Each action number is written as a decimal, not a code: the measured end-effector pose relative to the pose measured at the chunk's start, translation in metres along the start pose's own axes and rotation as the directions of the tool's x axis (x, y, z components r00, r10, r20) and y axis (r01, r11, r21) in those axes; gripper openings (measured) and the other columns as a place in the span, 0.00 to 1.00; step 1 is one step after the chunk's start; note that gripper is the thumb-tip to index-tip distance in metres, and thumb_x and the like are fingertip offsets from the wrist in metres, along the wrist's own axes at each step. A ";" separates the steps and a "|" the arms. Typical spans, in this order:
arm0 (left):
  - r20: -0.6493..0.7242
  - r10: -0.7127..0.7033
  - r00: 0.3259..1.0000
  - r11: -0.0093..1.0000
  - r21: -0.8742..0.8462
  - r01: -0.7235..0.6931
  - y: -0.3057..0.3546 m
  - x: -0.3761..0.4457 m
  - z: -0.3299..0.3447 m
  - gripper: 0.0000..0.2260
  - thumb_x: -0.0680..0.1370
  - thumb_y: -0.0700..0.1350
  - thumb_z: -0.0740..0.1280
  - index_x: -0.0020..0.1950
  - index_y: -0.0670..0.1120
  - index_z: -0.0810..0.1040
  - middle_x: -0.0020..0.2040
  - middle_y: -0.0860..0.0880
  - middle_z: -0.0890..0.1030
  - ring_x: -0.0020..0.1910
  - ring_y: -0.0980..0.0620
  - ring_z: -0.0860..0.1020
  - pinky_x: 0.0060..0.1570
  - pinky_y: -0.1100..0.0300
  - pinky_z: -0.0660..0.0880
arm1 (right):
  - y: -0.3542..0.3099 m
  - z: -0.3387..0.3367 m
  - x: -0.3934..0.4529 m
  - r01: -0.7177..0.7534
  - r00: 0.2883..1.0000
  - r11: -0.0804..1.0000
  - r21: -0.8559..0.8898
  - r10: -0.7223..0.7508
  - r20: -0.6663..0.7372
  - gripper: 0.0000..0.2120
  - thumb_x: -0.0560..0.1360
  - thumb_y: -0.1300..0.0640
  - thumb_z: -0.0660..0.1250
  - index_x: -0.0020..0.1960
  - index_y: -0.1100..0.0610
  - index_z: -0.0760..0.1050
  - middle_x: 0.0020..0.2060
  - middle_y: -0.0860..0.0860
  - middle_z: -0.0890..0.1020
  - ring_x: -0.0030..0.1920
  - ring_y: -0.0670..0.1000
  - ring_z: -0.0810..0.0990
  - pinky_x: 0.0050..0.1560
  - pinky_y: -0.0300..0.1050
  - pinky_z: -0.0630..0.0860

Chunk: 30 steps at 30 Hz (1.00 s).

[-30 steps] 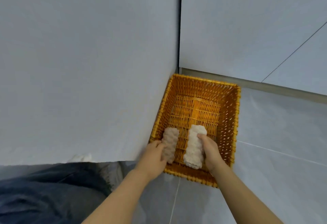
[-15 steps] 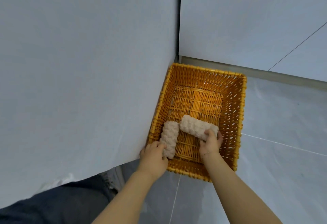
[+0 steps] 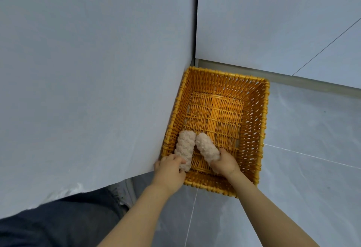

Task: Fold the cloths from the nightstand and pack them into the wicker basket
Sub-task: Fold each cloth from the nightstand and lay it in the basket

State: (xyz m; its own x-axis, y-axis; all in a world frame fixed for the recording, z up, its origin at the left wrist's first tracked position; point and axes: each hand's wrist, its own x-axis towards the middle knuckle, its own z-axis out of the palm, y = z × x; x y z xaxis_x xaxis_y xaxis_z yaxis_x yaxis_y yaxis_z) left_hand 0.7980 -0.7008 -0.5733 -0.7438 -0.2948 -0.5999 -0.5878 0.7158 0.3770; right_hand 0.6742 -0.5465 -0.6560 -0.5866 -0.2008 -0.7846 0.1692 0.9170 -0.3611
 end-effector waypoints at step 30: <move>-0.056 -0.016 0.998 1.000 -0.001 0.016 0.002 -0.002 -0.004 0.19 0.79 0.44 0.61 0.70 0.50 0.71 0.72 0.51 0.66 0.72 0.50 0.60 0.72 0.55 0.59 | -0.028 0.026 0.002 0.569 0.772 0.574 -0.589 -0.620 0.141 0.39 0.77 0.49 0.66 0.79 0.46 0.45 0.79 0.53 0.41 0.78 0.58 0.42 0.77 0.59 0.50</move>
State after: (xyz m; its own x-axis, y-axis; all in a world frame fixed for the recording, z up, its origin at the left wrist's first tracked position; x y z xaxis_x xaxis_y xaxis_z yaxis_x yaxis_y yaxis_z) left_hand 0.7971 -0.7007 -0.5684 -0.7511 -0.3414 -0.5651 -0.5999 0.7103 0.3682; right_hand 0.6891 -0.5821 -0.6608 -0.4454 -0.7725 -0.4526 -0.7031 0.6148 -0.3573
